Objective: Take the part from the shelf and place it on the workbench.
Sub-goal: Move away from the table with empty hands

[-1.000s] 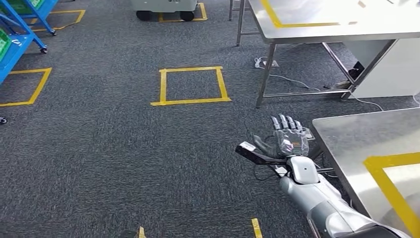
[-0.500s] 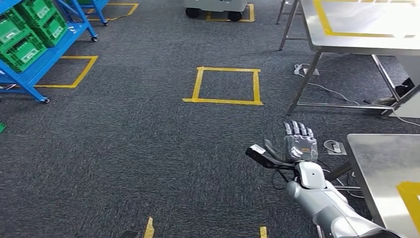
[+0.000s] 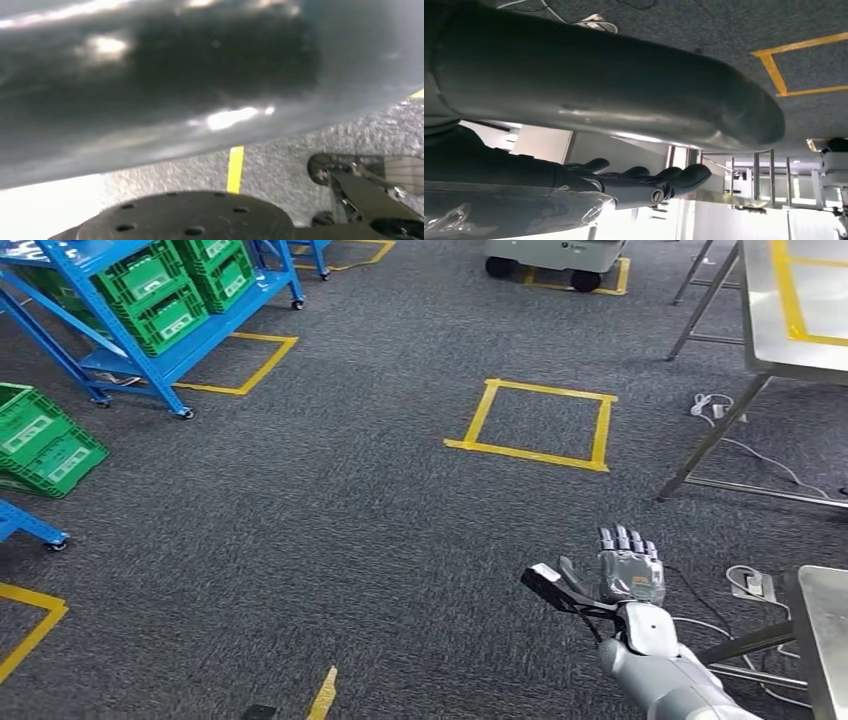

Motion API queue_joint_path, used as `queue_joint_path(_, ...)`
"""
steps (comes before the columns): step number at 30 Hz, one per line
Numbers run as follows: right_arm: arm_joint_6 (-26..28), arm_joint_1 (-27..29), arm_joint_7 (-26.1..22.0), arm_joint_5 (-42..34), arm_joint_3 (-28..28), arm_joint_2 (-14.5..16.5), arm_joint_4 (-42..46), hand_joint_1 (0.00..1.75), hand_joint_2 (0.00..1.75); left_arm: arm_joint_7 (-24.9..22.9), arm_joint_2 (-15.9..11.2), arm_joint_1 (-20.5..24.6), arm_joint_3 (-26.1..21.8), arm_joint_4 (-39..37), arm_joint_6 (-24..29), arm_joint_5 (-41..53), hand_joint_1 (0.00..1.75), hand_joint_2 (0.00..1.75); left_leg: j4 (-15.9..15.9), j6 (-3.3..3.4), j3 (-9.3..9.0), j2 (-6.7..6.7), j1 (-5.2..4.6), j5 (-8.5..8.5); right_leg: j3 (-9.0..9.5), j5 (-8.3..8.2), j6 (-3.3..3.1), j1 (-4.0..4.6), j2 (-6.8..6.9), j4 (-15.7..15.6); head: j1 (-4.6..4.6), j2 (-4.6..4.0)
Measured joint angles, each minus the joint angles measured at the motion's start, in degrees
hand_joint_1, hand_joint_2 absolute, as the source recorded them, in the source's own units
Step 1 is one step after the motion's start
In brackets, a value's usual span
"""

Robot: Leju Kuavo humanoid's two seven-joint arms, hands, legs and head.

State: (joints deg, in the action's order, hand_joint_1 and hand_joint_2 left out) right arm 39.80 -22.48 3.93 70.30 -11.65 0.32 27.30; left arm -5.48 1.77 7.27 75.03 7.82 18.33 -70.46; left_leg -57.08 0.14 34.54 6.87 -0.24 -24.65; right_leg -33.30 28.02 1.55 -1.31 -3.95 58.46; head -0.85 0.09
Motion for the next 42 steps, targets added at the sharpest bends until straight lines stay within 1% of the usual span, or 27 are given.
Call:
queue_joint_path(2, 0.0, 1.3, 0.2, -0.3, 2.1, 0.0, -0.2, 0.0, 0.0, 0.0, 0.0, -0.3, 0.0, 0.0, 0.0, -0.4, 0.0, 0.0, -0.2, -0.54, 0.31, 0.51, 0.24, -0.03, 0.29, -0.15, -0.76, 0.19, 1.34, -0.1, -0.02, 0.0)
queue_joint_path(4, 0.0, 2.8, -0.1, -0.8, 4.8, 0.0, -0.2, 0.0, 0.0, 0.1, 0.1, -0.5, 0.0, 0.0, 0.1, -0.7, 0.0, 0.0, -2.6, -1.0, 1.48, -1.88, 0.13, -1.81, 0.56, -0.21, -1.53, 0.22, 2.74, -0.3, -0.25, 0.0)
queue_joint_path(6, 0.0, 4.6, -1.0, -1.3, 8.2, -0.2, -0.3, 0.0, 0.0, 0.1, 0.1, -0.4, 0.0, 0.0, 0.1, -1.0, 0.0, 0.0, -9.2, -1.31, 4.56, -5.02, 0.11, -5.34, 0.73, -0.03, -2.08, 0.43, 4.32, -0.4, -0.46, 0.0)
queue_joint_path(8, 0.0, 6.6, -1.8, -1.5, 11.8, -0.2, -0.5, 0.0, 0.0, 0.3, 0.2, -0.4, 0.0, 0.0, 0.1, -1.3, 0.0, 0.0, -15.5, -1.41, 7.56, -6.02, 0.28, -7.59, 0.82, 0.22, -2.35, 0.68, 6.04, -0.4, -0.45, 0.0)
queue_joint_path(9, 0.0, 7.4, -2.1, -1.4, 13.3, -0.2, -0.5, 0.0, 0.0, 0.3, 0.3, -0.4, 0.0, 0.0, 0.1, -1.4, 0.0, 0.0, -16.3, -1.33, 7.89, -6.17, 0.3, -7.34, 0.88, 0.34, -2.41, 0.76, 6.82, -0.4, -0.46, 0.0)
queue_joint_path(10, 0.0, 8.1, -2.2, -1.2, 14.6, -0.2, -0.6, 0.0, 0.0, 0.3, 0.3, -0.5, 0.0, 0.0, 0.1, -1.5, 0.0, 0.0, -14.8, -1.15, 7.06, -6.34, 0.25, -6.08, 0.98, 0.45, -2.41, 0.82, 7.49, -0.4, -0.47, 0.0)
queue_joint_path(11, 0.0, 8.7, -2.4, -1.0, 15.8, -0.1, -0.6, 0.0, 0.0, 0.4, 0.3, -0.5, 0.0, 0.0, 0.1, -1.5, 0.0, 0.0, -11.5, -0.81, 5.17, -6.97, 0.08, -4.2, 1.17, 0.58, -2.35, 0.87, 8.11, -0.4, -0.48, 0.0)
queue_joint_path(13, 0.0, 9.9, -2.9, -0.8, 18.6, 0.1, -1.0, 0.0, 0.0, 0.4, 0.3, -0.3, 0.0, 0.0, 0.2, -1.5, 0.0, 0.0, -4.1, 0.05, 1.0, -9.68, -0.67, -1.65, 1.62, 1.0, -1.96, 1.1, 9.36, -0.3, -0.51, 0.0)
queue_joint_path(15, 0.0, 11.1, -3.8, -1.2, 22.2, 0.3, -2.0, 0.0, 0.0, 0.6, 0.3, -0.1, 0.2, 0.0, 0.0, -1.1, 0.0, 0.0, -0.7, 0.62, -0.78, -11.01, -1.27, -1.36, 2.01, 1.42, -1.41, 1.32, 10.81, -0.3, -0.48, 0.0)
queue_joint_path(16, 0.0, 11.7, -4.1, -1.4, 23.9, 0.4, -2.7, 0.0, 0.0, 0.6, 0.3, -0.1, 0.5, 0.0, -0.3, -0.4, 0.0, 0.0, -0.5, 0.79, -0.8, -10.39, -1.34, -1.43, 2.21, 1.56, -1.16, 1.35, 11.54, -0.4, -0.49, 0.0)
queue_joint_path(17, 0.0, 12.1, -4.3, -1.7, 25.4, 0.6, -3.4, 0.0, 0.0, 0.7, 0.3, -0.2, 1.1, 0.0, -0.6, 0.5, 0.0, 0.0, -0.2, 0.97, -0.91, -9.71, -1.2, -1.29, 2.27, 1.79, -0.86, 1.25, 11.69, -0.4, -0.48, 0.0)
queue_joint_path(19, 0.0, 12.8, -4.6, -1.9, 27.9, 0.9, -4.5, 0.0, 0.0, 0.7, 0.3, -0.4, 2.5, 0.0, -1.1, 2.0, 0.0, 0.0, 0.3, 1.47, -1.22, -8.46, -0.85, -0.96, 1.53, 3.36, -0.32, 0.93, 9.08, 1.7, -0.36, 0.0)
queue_joint_path(21, -0.2, 13.6, -4.7, -1.8, 29.7, 1.0, -5.6, 0.0, 0.0, 0.6, 0.3, 0.0, 3.5, 0.0, -1.7, 2.5, 0.0, 0.0, 0.5, 1.85, -1.33, -7.1, -0.63, -0.74, -1.43, 6.62, 0.07, 0.66, 5.39, 8.1, -0.09, 0.0)
queue_joint_path(23, -1.2, 14.2, -4.3, -1.8, 31.1, 1.1, -7.3, 0.0, 0.0, 0.5, 0.3, 0.2, 4.1, 0.0, -2.4, 2.3, 0.0, 0.0, 0.5, 1.97, -1.31, -5.53, -0.61, -0.69, -5.09, 8.88, 0.31, 0.61, 4.26, 14.9, 0.02, 0.0)
queue_joint_path(24, -2.1, 14.4, -3.8, -1.8, 31.7, 1.2, -8.1, 0.0, 0.0, 0.5, 0.3, 0.2, 4.3, 0.0, -2.6, 2.1, 0.0, 0.0, 0.5, 1.95, -1.36, -4.75, -0.61, -0.7, -5.96, 8.51, 0.38, 0.6, 4.13, 15.9, 0.04, 0.0)
queue_joint_path(25, -3.1, 14.6, -3.2, -1.9, 32.2, 1.4, -8.9, 0.0, 0.0, 0.5, 0.3, 0.1, 4.4, 0.0, -2.8, 2.0, 0.0, 0.0, 0.4, 1.91, -1.45, -3.95, -0.58, -0.71, -5.69, 6.98, 0.4, 0.55, 4.01, 14.5, 0.04, 0.0)
queue_joint_path(26, -4.0, 14.8, -2.6, -2.0, 32.7, 1.6, -9.5, 0.0, 0.0, 0.5, 0.2, 0.1, 4.6, 0.0, -2.9, 1.9, 0.0, 0.0, 0.4, 1.81, -1.56, -3.15, -0.54, -0.75, -4.4, 4.7, 0.4, 0.44, 3.58, 11.2, 0.04, 0.0)
queue_joint_path(28, -5.4, 15.4, -1.4, -1.9, 33.4, 2.0, -10.6, 0.0, 0.0, 0.5, 0.2, 0.2, 5.0, 0.0, -3.0, 1.8, 0.0, 0.0, 0.2, 1.39, -1.61, -1.66, -0.54, -0.87, -1.0, 1.2, 0.44, -0.06, 0.8, 3.5, 0.07, 0.0)
queue_joint_path(30, -7.0, 16.1, 0.2, -1.7, 34.0, 2.5, -11.6, 0.0, 0.0, 0.4, 0.3, 0.3, 5.4, 0.0, -2.6, 1.7, 0.0, 0.0, 0.1, 0.76, -1.33, -0.38, -0.56, -0.82, 0.82, 0.5, 0.19, -0.3, -1.06, 0.0, 0.08, 0.0)
queue_joint_path(32, -9.1, 16.9, 2.6, -1.6, 34.5, 3.3, -12.3, 0.0, 0.0, 0.2, 0.5, 0.2, 5.7, 0.0, -1.9, 1.6, 0.0, 0.0, 0.1, 0.1, -1.04, 0.73, -0.37, -0.66, 1.3, 0.43, -0.44, -0.13, 0.03, -0.3, 0.09, 0.0)
queue_joint_path(33, -10.1, 17.3, 3.7, -1.8, 34.7, 3.8, -12.6, 0.0, 0.0, 0.1, 0.7, 0.2, 5.8, -0.1, -1.7, 1.5, 0.0, 0.0, -0.2, -0.19, -0.88, 0.26, -0.34, -0.94, 1.43, 0.33, -0.82, -0.11, 0.69, -0.4, 0.05, 0.0)
queue_joint_path(34, -10.8, 17.7, 4.7, -2.1, 35.1, 4.2, -12.9, 0.0, 0.0, 0.0, 0.8, 0.2, 5.9, -0.1, -1.5, 1.4, 0.0, 0.0, -1.3, -0.47, -0.36, -0.96, -0.35, -1.8, 1.55, 0.25, -1.24, -0.12, 1.45, -0.6, -0.11, 0.0)
queue_joint_path(36, -12.1, 18.5, 6.2, -2.9, 36.0, 4.7, -13.4, 0.0, 0.0, -0.1, 1.1, 0.3, 5.9, -0.1, -1.4, 1.1, 0.0, 0.0, -7.1, -0.98, 2.35, -4.43, -0.3, -5.28, 1.7, 0.27, -1.9, -0.04, 3.09, -0.8, -0.44, 0.0)
queue_joint_path(38, -13.1, 19.3, 7.2, -3.6, 37.0, 5.1, -13.9, 0.0, 0.0, -0.2, 1.3, 0.5, 5.9, -0.1, -1.3, 0.8, 0.0, 0.0, -14.7, -1.41, 5.95, -5.9, 0.05, -8.53, 1.71, 0.44, -2.17, 0.16, 4.91, -0.8, -0.53, 0.0)
queue_joint_path(39, -13.6, 19.5, 7.5, -3.9, 37.4, 5.2, -14.1, 0.0, 0.0, -0.3, 1.4, 0.5, 5.9, -0.1, -1.3, 0.8, 0.0, 0.0, -16.4, -1.53, 6.74, -6.08, 0.19, -8.78, 1.74, 0.52, -2.2, 0.21, 5.73, -0.8, -0.54, 0.0)
queue_joint_path(40, -14.0, 19.6, 7.7, -4.2, 37.9, 5.4, -14.2, 0.0, 0.0, -0.5, 1.4, 0.4, 6.0, -0.1, -1.3, 0.7, 0.0, 0.0, -15.9, -1.56, 6.39, -6.23, 0.27, -7.92, 1.82, 0.61, -2.17, 0.24, 6.46, -0.8, -0.54, 0.0)
queue_joint_path(42, -14.5, 19.6, 7.7, -4.7, 38.6, 5.9, -14.3, 0.0, 0.0, -0.7, 1.4, 0.4, 6.0, -0.1, -1.3, 0.7, 0.0, 0.0, -9.2, -1.18, 2.59, -7.58, 0.15, -4.18, 2.18, 0.83, -1.94, 0.27, 7.67, -0.8, -0.57, 0.0)
